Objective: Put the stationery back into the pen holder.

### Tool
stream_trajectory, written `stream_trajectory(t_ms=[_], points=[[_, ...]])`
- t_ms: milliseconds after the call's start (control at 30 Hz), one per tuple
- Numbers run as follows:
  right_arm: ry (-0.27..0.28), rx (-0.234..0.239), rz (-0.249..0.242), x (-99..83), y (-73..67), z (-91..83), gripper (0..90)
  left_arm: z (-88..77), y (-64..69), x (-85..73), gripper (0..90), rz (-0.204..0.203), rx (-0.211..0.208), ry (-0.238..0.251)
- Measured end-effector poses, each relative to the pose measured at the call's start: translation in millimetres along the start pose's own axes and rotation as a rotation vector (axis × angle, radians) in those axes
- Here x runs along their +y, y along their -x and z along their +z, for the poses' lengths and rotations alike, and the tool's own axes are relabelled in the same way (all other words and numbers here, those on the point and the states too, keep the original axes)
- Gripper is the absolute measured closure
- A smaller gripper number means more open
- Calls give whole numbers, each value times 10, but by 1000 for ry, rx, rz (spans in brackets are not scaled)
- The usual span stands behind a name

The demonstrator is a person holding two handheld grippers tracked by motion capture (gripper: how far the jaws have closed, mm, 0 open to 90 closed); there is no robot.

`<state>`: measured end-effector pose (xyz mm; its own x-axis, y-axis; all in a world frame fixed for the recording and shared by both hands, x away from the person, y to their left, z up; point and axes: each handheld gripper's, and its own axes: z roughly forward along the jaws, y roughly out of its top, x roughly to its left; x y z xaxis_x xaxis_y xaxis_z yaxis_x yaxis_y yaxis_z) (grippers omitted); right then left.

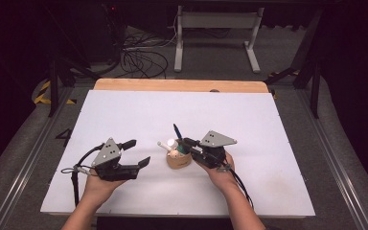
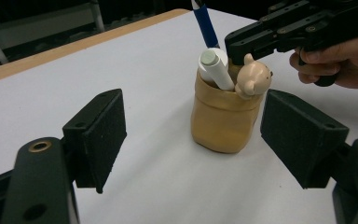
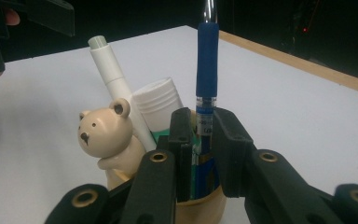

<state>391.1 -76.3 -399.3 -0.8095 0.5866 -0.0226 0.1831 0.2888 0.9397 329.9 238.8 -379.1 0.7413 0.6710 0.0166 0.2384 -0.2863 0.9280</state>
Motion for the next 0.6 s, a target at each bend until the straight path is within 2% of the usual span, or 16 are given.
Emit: stream_trajectory(t_ms=[100,400,600], points=[[-11,1,-4,-18,-10,25,779,-3,0,2,230,1,1,-1],[10,-1,1,-6,-1,-1,759,-5,-7,1,229,3,6,0],[28,2,12,-5,9,-15,712,-12,-11,3,227,3,9,3]])
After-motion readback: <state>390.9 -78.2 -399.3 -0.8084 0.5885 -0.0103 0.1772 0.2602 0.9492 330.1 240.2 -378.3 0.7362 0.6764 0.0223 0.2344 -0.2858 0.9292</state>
